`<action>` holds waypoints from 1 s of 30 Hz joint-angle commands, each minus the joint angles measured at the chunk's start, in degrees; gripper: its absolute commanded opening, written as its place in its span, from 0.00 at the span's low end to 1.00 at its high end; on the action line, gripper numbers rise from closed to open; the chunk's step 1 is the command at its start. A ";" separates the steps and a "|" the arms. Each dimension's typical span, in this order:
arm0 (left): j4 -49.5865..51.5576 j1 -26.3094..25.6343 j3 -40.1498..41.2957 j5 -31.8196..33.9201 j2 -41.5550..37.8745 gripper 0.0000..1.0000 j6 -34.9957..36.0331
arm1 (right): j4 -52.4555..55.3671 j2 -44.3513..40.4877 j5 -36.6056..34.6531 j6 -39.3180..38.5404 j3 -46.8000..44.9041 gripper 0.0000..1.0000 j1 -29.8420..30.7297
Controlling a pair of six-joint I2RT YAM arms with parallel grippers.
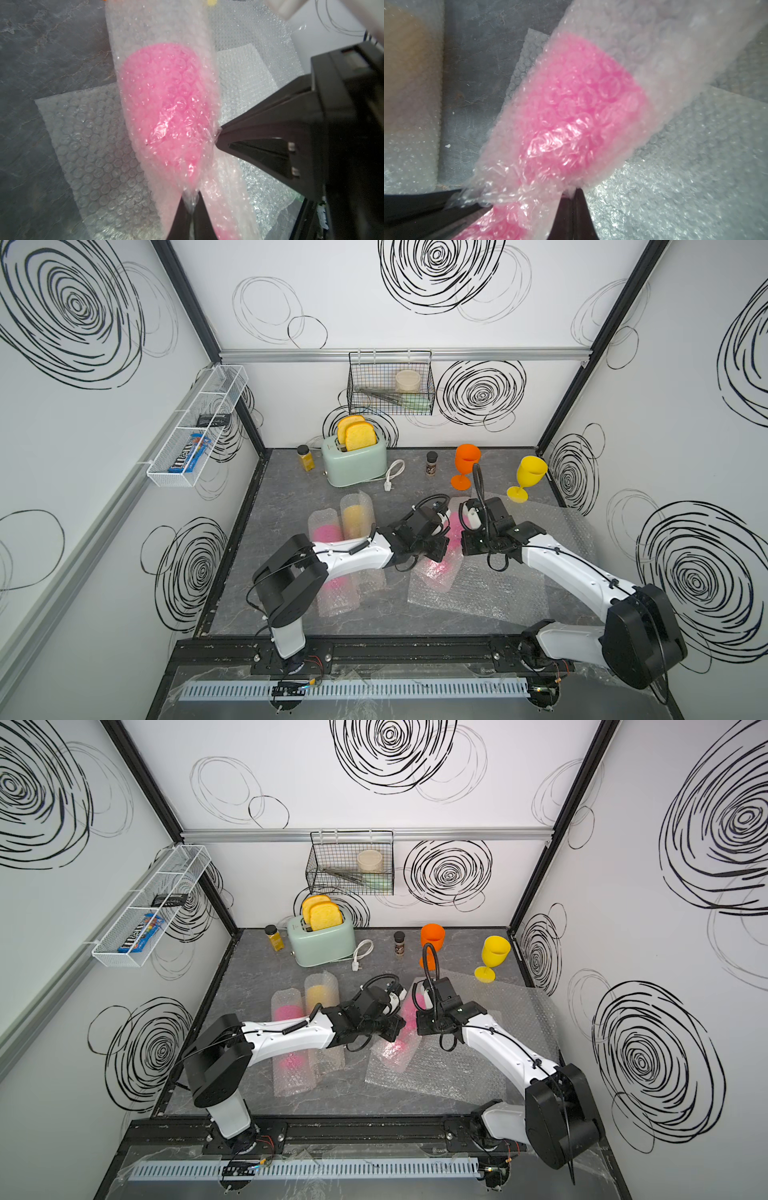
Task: Unpack wine glasses from bubble wrap
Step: Unwrap the bubble wrap.
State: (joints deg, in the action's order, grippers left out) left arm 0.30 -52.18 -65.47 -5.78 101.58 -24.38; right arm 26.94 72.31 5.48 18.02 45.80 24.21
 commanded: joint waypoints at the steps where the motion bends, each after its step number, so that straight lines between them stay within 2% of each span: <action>1: 0.90 0.02 -1.76 3.53 -0.54 0.00 2.37 | -0.73 -1.84 2.73 0.27 -1.61 0.00 -2.81; 7: 3.09 -1.66 -2.37 8.83 0.51 0.00 5.37 | -2.04 -3.18 7.32 0.43 -2.72 0.00 -5.09; 16: 4.09 -2.05 -2.29 9.63 3.20 0.00 6.52 | -3.68 -5.07 13.28 1.14 -3.53 0.00 -6.01; 17: 4.06 -2.05 -2.34 8.86 3.40 0.02 6.51 | -4.04 -5.24 14.48 1.14 -3.59 0.00 -6.00; 21: 3.10 -0.99 -2.84 1.38 3.74 0.26 5.32 | -6.83 -5.87 17.84 1.36 -4.85 0.00 -6.01; 23: 1.22 0.26 -2.01 -2.35 3.16 0.33 4.09 | -7.61 -5.87 18.20 1.49 -5.69 0.00 -5.89; 26: -1.80 1.98 -0.57 -6.63 2.75 0.37 2.10 | -7.89 -5.58 18.67 1.40 -6.33 0.00 -5.92; 30: -2.60 2.18 -0.79 -7.36 4.22 0.36 1.18 | -9.76 -5.95 20.75 2.01 -7.00 0.00 -5.52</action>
State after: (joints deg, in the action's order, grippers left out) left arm 1.08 -50.11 -66.65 -10.00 104.49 -21.52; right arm 20.08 67.48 23.35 19.44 39.51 18.46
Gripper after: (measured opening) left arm 0.361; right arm 0.039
